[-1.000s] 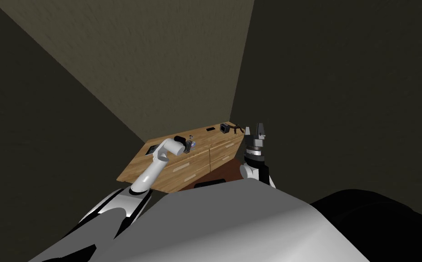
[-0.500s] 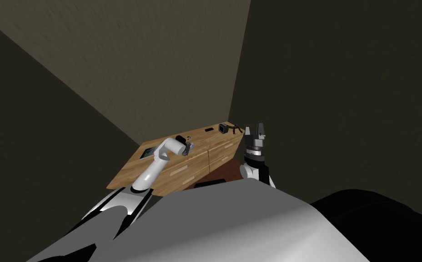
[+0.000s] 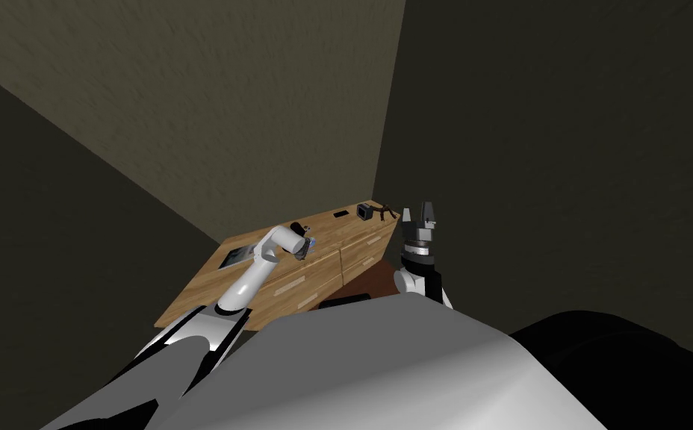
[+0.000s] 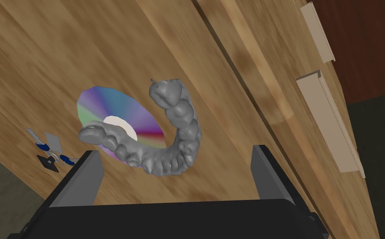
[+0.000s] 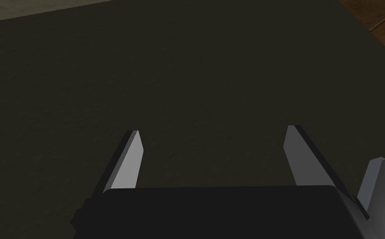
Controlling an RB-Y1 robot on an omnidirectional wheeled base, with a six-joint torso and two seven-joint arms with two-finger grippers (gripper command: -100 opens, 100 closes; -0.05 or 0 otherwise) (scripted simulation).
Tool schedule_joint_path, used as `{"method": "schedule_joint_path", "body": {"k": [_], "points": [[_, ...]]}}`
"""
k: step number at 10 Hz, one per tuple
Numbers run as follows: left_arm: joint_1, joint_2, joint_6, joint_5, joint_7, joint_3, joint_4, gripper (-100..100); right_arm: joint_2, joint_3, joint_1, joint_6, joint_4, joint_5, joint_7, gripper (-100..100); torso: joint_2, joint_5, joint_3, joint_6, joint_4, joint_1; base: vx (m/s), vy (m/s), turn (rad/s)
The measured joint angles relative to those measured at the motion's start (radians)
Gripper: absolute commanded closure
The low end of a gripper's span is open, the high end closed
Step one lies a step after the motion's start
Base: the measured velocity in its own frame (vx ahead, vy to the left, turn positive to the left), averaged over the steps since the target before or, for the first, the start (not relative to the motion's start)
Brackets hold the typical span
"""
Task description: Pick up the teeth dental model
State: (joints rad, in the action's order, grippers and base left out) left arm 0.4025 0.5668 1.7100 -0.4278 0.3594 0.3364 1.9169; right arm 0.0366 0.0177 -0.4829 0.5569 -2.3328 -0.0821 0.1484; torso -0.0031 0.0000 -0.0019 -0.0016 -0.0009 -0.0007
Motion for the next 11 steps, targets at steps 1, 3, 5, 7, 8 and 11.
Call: {"method": "schedule_joint_path", "body": {"k": [1,3,5,7,8,11], "points": [[0.002,0.001,0.021,-0.001,0.004,0.004,-0.011,-100,0.0,0.0,0.0,0.0,0.0,0.0,0.0,0,0.0,0.0,0.0,0.0,0.0,0.0,0.061,0.013,-0.073],[-0.003,0.001,0.045,0.0,0.011,0.011,-0.018,0,0.0,0.0,0.0,0.0,0.0,0.0,0.0,0,0.001,0.0,0.0,0.0,0.0,0.001,0.014,0.004,-0.006],[-0.007,-0.002,0.03,0.006,0.005,0.011,-0.037,-100,0.0,0.0,0.0,0.0,0.0,0.0,0.0,0,0.003,0.0,0.002,0.0,0.001,0.0,-0.001,0.0,-0.03],[-0.02,-0.008,-0.008,0.021,-0.008,0.011,-0.067,-100,0.0,0.0,0.0,0.0,0.0,0.0,0.0,0,0.003,0.0,0.002,0.0,0.001,0.0,-0.004,0.0,-0.022],[-0.023,-0.011,-0.027,0.026,-0.016,0.011,-0.085,-100,0.0,0.0,0.0,0.0,0.0,0.0,0.0,0,0.003,0.0,0.002,0.0,0.001,0.0,0.0,0.0,0.0],[-0.023,-0.011,-0.029,0.027,-0.017,0.01,-0.087,100,0.0,0.0,0.0,0.0,0.0,0.0,0.0,0,0.002,0.001,0.001,0.001,0.0,0.0,0.0,0.0,0.0]]}}
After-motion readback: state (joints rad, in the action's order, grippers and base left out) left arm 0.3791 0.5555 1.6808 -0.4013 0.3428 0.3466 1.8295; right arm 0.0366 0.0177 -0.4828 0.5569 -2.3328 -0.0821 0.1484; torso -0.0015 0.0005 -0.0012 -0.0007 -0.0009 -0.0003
